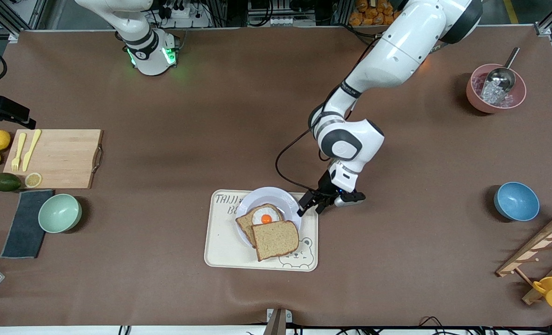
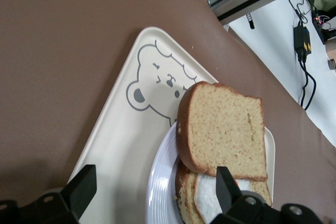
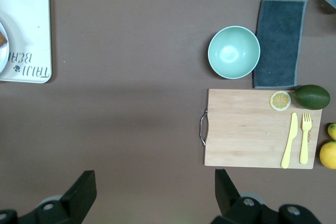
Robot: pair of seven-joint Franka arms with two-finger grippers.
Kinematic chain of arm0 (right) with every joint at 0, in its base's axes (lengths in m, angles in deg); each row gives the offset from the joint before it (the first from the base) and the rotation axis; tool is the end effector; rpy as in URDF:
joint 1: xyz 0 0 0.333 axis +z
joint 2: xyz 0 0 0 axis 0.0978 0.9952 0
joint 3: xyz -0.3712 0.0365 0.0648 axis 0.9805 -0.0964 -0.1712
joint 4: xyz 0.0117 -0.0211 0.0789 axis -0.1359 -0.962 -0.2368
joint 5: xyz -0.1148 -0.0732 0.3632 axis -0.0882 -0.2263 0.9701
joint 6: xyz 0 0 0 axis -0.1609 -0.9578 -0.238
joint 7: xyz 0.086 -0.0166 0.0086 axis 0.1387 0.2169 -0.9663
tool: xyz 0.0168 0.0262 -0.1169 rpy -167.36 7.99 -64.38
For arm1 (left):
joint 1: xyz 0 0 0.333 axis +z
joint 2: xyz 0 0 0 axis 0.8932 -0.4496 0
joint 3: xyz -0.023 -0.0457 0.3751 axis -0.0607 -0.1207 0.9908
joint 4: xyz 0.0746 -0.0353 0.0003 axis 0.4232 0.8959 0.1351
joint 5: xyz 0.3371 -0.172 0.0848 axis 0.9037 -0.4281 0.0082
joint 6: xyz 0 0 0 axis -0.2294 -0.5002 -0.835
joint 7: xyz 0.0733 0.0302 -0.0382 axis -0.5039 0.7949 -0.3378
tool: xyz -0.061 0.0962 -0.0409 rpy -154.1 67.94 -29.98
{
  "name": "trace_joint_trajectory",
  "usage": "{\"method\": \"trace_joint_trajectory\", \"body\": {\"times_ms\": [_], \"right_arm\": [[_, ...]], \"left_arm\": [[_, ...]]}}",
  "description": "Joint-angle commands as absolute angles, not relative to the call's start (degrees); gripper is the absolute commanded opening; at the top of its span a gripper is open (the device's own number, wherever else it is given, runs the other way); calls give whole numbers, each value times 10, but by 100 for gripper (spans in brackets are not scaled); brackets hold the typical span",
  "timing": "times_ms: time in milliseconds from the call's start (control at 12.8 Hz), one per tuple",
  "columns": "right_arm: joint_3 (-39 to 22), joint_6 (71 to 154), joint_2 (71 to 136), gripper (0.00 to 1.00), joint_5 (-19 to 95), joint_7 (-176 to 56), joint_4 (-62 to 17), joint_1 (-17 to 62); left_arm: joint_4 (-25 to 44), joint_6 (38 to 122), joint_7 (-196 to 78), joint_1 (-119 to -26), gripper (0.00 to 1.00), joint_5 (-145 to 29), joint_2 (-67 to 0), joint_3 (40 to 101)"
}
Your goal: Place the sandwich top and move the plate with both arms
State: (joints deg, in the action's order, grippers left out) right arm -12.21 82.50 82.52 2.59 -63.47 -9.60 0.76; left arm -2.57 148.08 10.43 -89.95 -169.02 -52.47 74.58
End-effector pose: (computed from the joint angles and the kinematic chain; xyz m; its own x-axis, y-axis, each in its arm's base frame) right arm 0.5530 -0.0605 0.6736 0.9980 0.0347 -0.0522 0.0334 -0.9991 -0.0266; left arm 0.6146 -0.3712 0.2380 0.7992 0.5284 0.2863 0.2315 -0.7103 0.6647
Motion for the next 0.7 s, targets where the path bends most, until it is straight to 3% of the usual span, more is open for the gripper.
{"method": "trace_joint_trajectory", "body": {"times_ms": [0,623], "right_arm": [[-128,828,825,100,18,-653,-100,-4],[-130,827,821,100,19,-578,-100,3]], "left_arm": [[15,1508,109,-890,100,-1682,-475,743],[10,1473,112,-795,100,-1522,-478,749]]}}
